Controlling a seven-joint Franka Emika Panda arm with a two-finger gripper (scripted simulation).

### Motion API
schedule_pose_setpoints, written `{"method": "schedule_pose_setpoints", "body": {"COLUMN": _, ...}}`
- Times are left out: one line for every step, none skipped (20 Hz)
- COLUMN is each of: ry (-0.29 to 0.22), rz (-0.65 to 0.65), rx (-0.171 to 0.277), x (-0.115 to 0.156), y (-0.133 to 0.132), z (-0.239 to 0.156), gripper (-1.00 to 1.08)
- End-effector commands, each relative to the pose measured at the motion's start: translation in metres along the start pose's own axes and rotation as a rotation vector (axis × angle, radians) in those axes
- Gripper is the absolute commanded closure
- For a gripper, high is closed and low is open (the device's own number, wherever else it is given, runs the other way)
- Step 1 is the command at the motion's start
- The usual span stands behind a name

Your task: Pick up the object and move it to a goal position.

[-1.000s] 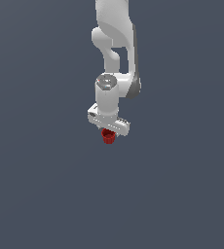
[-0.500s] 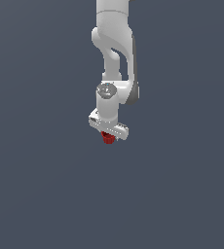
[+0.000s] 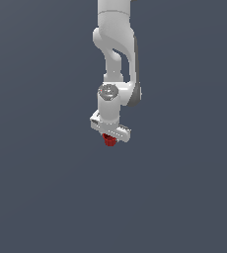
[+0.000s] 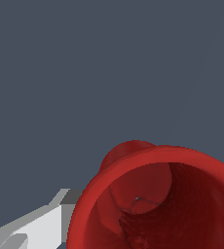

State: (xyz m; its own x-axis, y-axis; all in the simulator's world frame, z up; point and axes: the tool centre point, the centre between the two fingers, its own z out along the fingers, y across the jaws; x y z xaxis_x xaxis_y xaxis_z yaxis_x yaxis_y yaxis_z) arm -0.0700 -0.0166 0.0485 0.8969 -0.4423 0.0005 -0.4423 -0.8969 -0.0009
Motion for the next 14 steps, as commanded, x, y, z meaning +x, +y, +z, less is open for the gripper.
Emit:
{"method": "schedule_pose_setpoints", "body": {"ry": 0.000, "rz": 0.000, "rx": 0.000, "x": 0.000, "y": 0.000, "z": 0.000, "gripper": 1.08}}
{"method": "schedule_pose_setpoints", "body": {"ry": 0.000, "rz": 0.000, "rx": 0.000, "x": 0.000, "y": 0.000, "z": 0.000, "gripper": 1.08}}
{"method": "schedule_pose_setpoints", "body": {"ry": 0.000, "rz": 0.000, "rx": 0.000, "x": 0.001, "y": 0.000, "z": -0.001, "gripper": 1.08}}
{"method": "schedule_pose_setpoints", "body": {"ry": 0.000, "rz": 0.000, "rx": 0.000, "x": 0.001, "y": 0.001, "z": -0.003, "gripper": 1.08}}
{"method": "schedule_pose_setpoints", "body": {"ry": 0.000, "rz": 0.000, "rx": 0.000, "x": 0.001, "y": 0.001, "z": -0.005, "gripper": 1.08}}
{"method": "schedule_pose_setpoints", "body": {"ry": 0.000, "rz": 0.000, "rx": 0.000, "x": 0.002, "y": 0.002, "z": -0.007, "gripper": 1.08}}
{"method": "schedule_pose_setpoints", "body": {"ry": 0.000, "rz": 0.000, "rx": 0.000, "x": 0.003, "y": 0.003, "z": -0.011, "gripper": 1.08}}
{"method": "schedule_pose_setpoints", "body": {"ry": 0.000, "rz": 0.000, "rx": 0.000, "x": 0.004, "y": 0.004, "z": -0.014, "gripper": 1.08}}
{"method": "schedule_pose_setpoints", "body": {"ry": 0.000, "rz": 0.000, "rx": 0.000, "x": 0.005, "y": 0.005, "z": -0.019, "gripper": 1.08}}
{"method": "schedule_pose_setpoints", "body": {"ry": 0.000, "rz": 0.000, "rx": 0.000, "x": 0.007, "y": 0.006, "z": -0.024, "gripper": 1.08}}
{"method": "schedule_pose_setpoints", "body": {"ry": 0.000, "rz": 0.000, "rx": 0.000, "x": 0.008, "y": 0.008, "z": -0.029, "gripper": 1.08}}
{"method": "schedule_pose_setpoints", "body": {"ry": 0.000, "rz": 0.000, "rx": 0.000, "x": 0.010, "y": 0.010, "z": -0.035, "gripper": 1.08}}
{"method": "schedule_pose_setpoints", "body": {"ry": 0.000, "rz": 0.000, "rx": 0.000, "x": 0.012, "y": 0.011, "z": -0.042, "gripper": 1.08}}
{"method": "schedule_pose_setpoints", "body": {"ry": 0.000, "rz": 0.000, "rx": 0.000, "x": 0.014, "y": 0.013, "z": -0.049, "gripper": 1.08}}
